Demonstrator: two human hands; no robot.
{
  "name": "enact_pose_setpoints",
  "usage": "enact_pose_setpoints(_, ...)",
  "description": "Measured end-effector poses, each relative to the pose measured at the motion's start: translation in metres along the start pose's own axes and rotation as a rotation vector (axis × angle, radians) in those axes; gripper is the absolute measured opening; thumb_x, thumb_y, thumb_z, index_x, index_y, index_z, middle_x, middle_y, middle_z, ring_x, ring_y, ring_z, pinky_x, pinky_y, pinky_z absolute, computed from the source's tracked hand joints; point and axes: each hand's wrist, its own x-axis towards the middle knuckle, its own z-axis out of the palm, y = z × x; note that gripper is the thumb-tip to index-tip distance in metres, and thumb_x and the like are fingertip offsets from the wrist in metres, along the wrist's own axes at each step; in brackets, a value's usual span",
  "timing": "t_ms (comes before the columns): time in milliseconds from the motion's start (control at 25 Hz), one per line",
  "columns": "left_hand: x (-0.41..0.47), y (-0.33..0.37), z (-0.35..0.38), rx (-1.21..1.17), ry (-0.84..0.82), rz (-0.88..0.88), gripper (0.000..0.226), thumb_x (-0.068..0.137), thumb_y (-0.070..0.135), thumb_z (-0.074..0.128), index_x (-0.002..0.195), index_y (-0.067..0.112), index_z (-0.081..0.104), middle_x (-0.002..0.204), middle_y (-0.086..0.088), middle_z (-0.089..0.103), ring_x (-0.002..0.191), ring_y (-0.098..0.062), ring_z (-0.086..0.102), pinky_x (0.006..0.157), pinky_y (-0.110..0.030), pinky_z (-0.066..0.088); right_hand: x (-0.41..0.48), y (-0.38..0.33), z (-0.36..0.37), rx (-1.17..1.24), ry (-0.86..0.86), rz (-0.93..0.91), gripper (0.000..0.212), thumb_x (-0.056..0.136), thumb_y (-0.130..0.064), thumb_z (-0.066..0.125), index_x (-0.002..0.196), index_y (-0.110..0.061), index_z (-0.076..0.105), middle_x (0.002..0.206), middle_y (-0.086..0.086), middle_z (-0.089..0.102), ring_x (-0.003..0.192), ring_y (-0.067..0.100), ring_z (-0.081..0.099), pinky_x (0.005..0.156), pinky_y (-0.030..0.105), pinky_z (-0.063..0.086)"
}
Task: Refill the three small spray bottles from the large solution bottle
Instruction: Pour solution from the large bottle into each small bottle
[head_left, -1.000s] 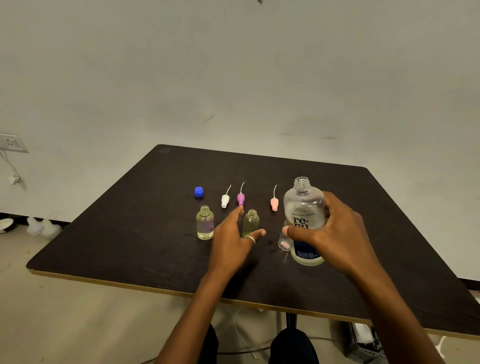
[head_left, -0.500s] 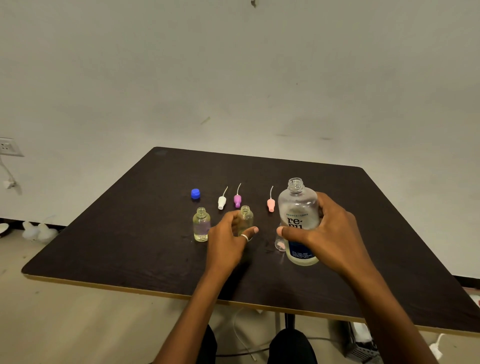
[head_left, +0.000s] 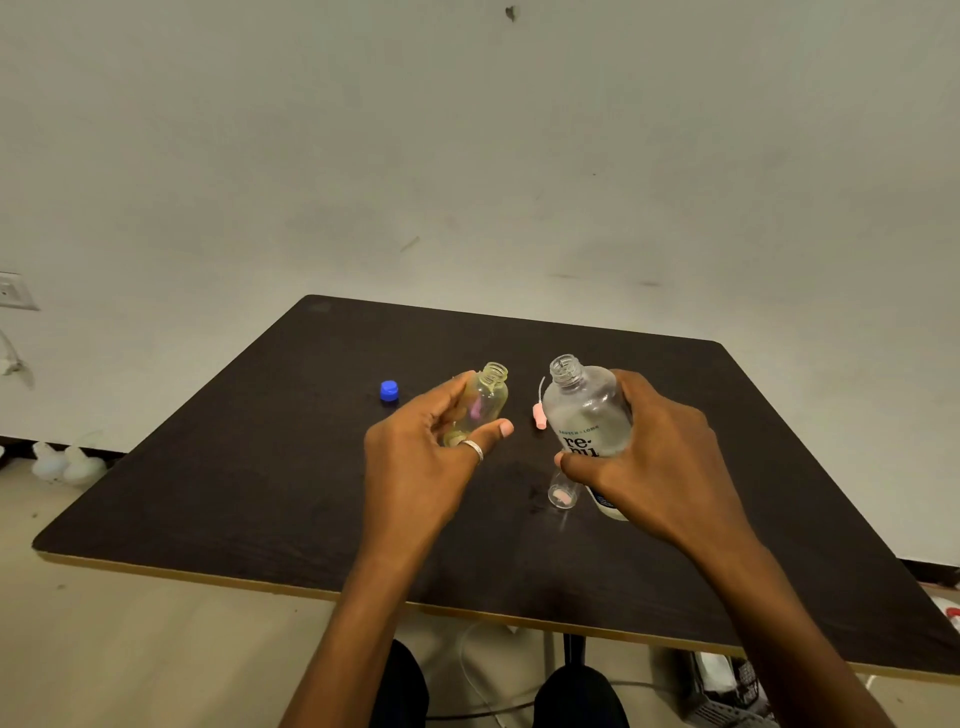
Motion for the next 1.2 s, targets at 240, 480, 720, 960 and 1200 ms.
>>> enact_pose_setpoints(240,-0.001,0.005,0.003,0.084,0.027,0.030,0.063,0.070,0.035,0.088,0.128,0.025,0.067,0.115,0.011,0.072,0.098,0.006,0.066,0.080,0.002,0.043,0.007,-0.013,-0.017,-0.238,0.034,-0.087,0.070,0.066,-0.050,0.076,0.126,-0.030,0.048,0.111,-0.008,0.065,0.094,0.018,0.062,0.070,0.026,0.042)
enact_pose_setpoints(480,-0.004,0.008,0.004,0.088,0.009,0.040,0.066,0.068,0.037,0.088,0.129,0.025,0.065,0.116,0.010,0.072,0.094,0.011,0.062,0.077,0.003,0.043,0.008,-0.022,-0.022,-0.361,0.009,-0.117,0.073,0.071,-0.052,0.071,0.134,-0.030,0.041,0.116,-0.005,0.062,0.096,0.022,0.062,0.071,0.029,0.042)
enact_pose_setpoints(720,-0.005,0.009,0.005,0.064,0.009,0.047,0.066,0.068,0.037,0.088,0.130,0.026,0.065,0.117,0.010,0.072,0.098,0.008,0.064,0.080,0.000,0.045,0.010,-0.029,-0.027,-0.424,-0.007,-0.126,0.069,0.073,-0.053,0.068,0.133,-0.033,0.039,0.113,-0.008,0.061,0.092,0.019,0.061,0.066,0.026,0.036)
enact_pose_setpoints(960,-0.006,0.008,0.004,0.041,0.021,0.051,0.066,0.069,0.036,0.087,0.130,0.026,0.064,0.118,0.010,0.071,0.102,0.004,0.065,0.085,-0.006,0.048,0.011,-0.031,-0.026,-0.446,0.012,-0.152,0.068,0.074,-0.049,0.068,0.134,-0.031,0.041,0.113,-0.007,0.062,0.091,0.021,0.062,0.065,0.028,0.039)
enact_pose_setpoints(1200,-0.006,0.005,0.003,0.055,0.022,0.045,0.066,0.068,0.037,0.087,0.130,0.028,0.064,0.116,0.012,0.072,0.096,0.011,0.063,0.079,-0.002,0.046,0.010,-0.034,-0.026,-0.501,0.030,-0.166,0.070,0.074,-0.047,0.069,0.135,-0.031,0.039,0.117,-0.008,0.062,0.093,0.022,0.063,0.064,0.028,0.038)
